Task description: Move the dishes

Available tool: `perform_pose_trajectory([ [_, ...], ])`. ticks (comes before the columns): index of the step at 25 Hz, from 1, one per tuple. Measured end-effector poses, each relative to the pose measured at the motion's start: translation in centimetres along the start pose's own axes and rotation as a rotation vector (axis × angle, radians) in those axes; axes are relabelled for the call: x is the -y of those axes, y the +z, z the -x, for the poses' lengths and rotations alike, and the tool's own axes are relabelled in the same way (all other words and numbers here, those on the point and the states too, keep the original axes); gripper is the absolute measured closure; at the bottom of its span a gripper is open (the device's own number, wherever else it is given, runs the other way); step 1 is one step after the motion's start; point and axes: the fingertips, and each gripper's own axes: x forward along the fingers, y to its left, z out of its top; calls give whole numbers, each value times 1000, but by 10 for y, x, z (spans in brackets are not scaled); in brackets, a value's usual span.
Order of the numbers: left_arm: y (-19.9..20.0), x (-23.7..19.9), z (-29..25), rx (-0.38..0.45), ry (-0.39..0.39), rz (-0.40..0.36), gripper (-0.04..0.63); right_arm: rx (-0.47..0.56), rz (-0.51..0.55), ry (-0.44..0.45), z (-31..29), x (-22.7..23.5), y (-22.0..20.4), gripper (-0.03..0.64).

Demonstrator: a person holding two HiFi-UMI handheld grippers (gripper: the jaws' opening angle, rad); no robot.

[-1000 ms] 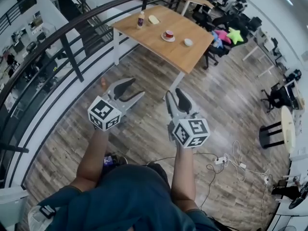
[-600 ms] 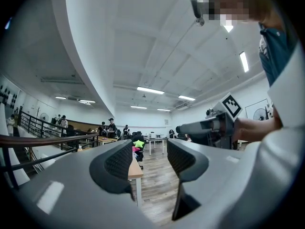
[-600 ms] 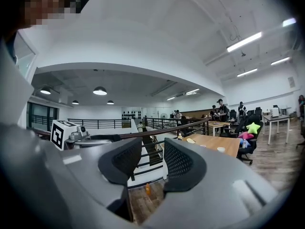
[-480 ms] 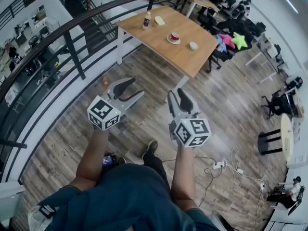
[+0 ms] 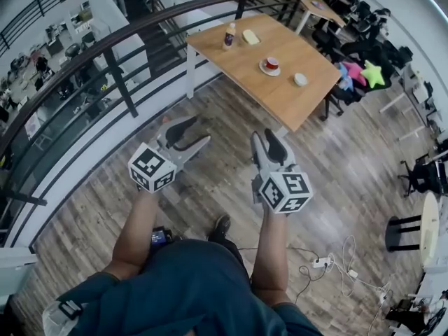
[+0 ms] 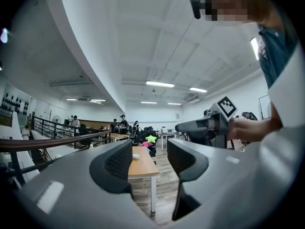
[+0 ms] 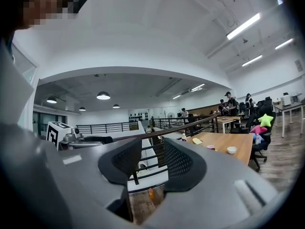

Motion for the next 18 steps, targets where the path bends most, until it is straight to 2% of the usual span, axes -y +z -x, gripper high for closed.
perform_pose_trajectory([
  [6,-3,-20,-50,-22,52,-7,367,-5,-15,56,-42,54,10,488],
  [18,5,-41,-108,-44,154,-36,368,-6,-30,164,-86,114,28,488],
])
